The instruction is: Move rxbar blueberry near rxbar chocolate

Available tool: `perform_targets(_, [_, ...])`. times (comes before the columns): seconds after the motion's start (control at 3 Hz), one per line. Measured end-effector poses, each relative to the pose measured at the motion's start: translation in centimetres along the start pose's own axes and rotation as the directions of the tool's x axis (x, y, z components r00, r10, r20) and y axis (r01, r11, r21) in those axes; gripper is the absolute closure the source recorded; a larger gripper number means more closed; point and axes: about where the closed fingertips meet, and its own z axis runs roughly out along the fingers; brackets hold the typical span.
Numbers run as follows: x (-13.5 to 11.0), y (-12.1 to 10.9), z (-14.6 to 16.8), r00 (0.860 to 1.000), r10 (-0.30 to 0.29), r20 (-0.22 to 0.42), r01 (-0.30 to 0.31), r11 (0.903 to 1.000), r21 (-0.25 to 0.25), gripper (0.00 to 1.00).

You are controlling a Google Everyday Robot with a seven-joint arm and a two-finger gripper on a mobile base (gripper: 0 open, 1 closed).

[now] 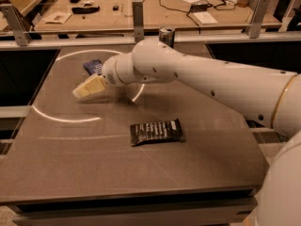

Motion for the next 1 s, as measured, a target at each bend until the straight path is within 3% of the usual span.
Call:
perform_targets(0.33, [1.0,-0.5,0.0,0.999,0.034,-0.031,-0.032,0.9981,0.052,0.00])
perform_targets(0.67, [1.5,-0.9,-0.3,0.998,0.045,-0.053,-0.037,0.9899,0.137,0.00])
perform_targets(1.0, [2.3,-1.2,-0.7,0.996,0.066,-0.058,-0.054,0.9804,0.190,0.00])
